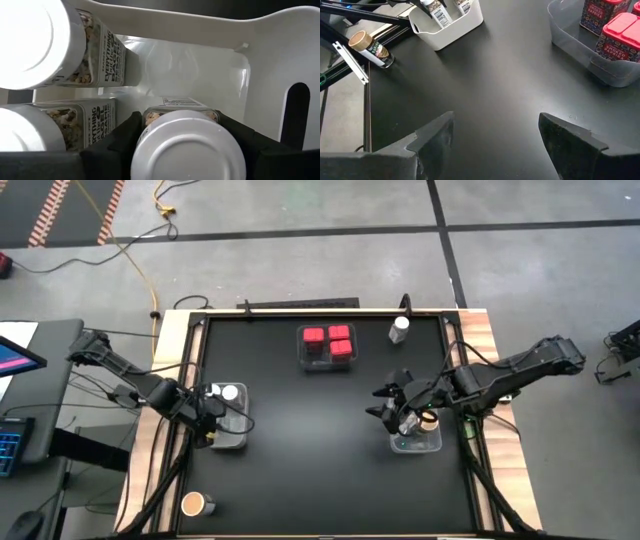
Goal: Sort spices by type
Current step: Put the bottom white seasoning bottle into the white bin
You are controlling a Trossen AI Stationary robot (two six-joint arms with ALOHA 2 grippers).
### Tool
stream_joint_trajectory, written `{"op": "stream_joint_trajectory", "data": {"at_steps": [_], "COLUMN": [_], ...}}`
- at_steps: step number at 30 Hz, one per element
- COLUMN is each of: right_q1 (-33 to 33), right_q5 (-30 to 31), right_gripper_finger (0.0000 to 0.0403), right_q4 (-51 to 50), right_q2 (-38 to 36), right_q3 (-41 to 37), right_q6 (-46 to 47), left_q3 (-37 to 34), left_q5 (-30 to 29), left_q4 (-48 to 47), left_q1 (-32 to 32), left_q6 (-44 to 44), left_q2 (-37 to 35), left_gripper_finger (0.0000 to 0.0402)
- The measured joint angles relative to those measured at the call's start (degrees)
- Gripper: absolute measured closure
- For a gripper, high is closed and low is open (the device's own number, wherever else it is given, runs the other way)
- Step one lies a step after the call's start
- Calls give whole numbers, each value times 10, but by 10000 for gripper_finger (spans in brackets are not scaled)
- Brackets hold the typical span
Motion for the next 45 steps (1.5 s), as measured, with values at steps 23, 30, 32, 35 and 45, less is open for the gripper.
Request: {"op": "stream_joint_trajectory", "data": {"at_steps": [23,30,32,35,45], "right_q1": [0,0,0,0,0], "right_q5": [0,0,0,0,0], "right_gripper_finger": [88,88,88,88,88], "right_q4": [0,0,0,0,0], "right_q2": [0,0,0,0,0], "right_q3": [0,0,0,0,0], "right_q6": [-1,-1,-1,-1,-2], "left_q3": [-2,-2,-2,-2,-2], "left_q5": [1,3,3,4,15], "left_q4": [6,6,6,6,6], "left_q1": [0,0,0,0,0], "left_q6": [-18,-17,-17,-17,-11], "left_q2": [0,0,0,0,0], "left_gripper_finger": [175,174,174,174,173]}}
